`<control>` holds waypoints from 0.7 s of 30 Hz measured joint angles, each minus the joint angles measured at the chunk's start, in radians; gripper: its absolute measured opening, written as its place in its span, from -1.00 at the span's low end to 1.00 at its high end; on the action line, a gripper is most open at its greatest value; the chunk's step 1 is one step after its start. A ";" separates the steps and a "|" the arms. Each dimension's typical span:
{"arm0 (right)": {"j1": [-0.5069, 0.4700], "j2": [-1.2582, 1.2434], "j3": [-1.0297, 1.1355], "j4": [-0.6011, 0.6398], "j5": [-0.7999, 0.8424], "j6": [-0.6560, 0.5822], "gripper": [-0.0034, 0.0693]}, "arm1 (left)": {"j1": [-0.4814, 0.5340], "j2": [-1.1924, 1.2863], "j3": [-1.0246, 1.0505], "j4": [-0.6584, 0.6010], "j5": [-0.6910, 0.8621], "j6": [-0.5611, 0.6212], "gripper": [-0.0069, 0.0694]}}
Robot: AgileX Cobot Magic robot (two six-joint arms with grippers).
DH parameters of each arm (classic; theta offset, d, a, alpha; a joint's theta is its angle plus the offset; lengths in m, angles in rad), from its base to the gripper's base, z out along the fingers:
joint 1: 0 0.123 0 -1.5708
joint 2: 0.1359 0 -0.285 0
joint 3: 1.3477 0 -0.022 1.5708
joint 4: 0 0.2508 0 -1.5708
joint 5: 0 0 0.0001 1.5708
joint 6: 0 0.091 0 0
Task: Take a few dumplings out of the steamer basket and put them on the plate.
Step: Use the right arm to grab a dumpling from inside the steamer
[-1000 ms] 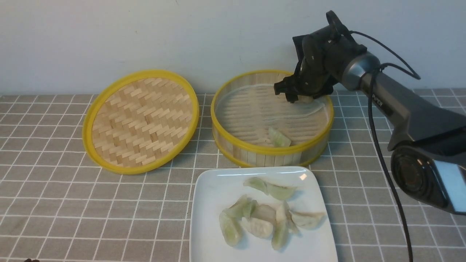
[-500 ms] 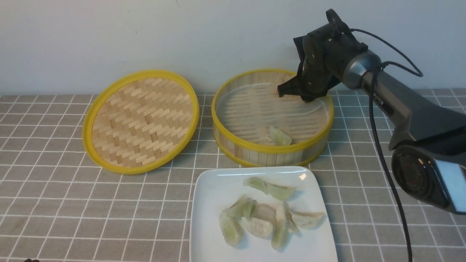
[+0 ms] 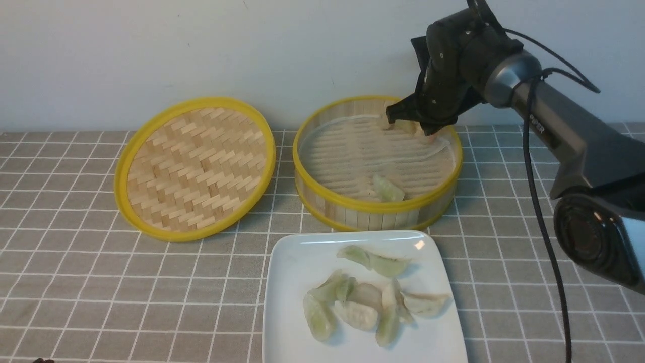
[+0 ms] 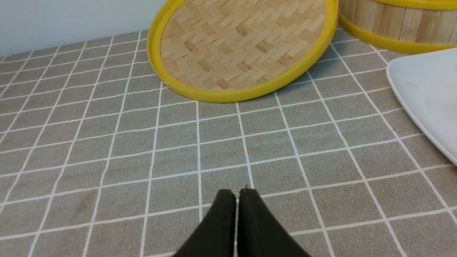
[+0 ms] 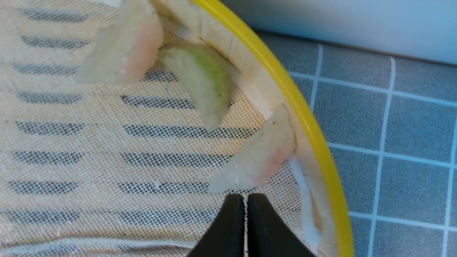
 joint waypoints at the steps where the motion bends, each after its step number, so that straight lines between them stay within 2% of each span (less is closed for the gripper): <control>1: 0.000 0.000 0.000 0.004 -0.008 0.013 -0.79 | 0.000 0.000 0.000 0.000 0.000 0.000 -0.83; 2: 0.000 0.000 0.000 0.004 -0.008 0.016 -0.79 | 0.000 0.000 0.000 0.000 0.000 0.000 -0.83; 10: -0.021 0.018 0.000 0.024 -0.064 0.072 -0.18 | 0.000 0.000 0.000 0.000 0.000 0.000 -0.83; 13: -0.042 0.037 0.000 0.061 -0.075 0.089 -0.04 | 0.000 0.000 0.000 0.000 0.000 0.000 -0.83; 21: -0.047 0.062 0.000 0.086 -0.141 0.096 0.04 | 0.000 0.000 0.000 0.000 0.000 0.000 -0.83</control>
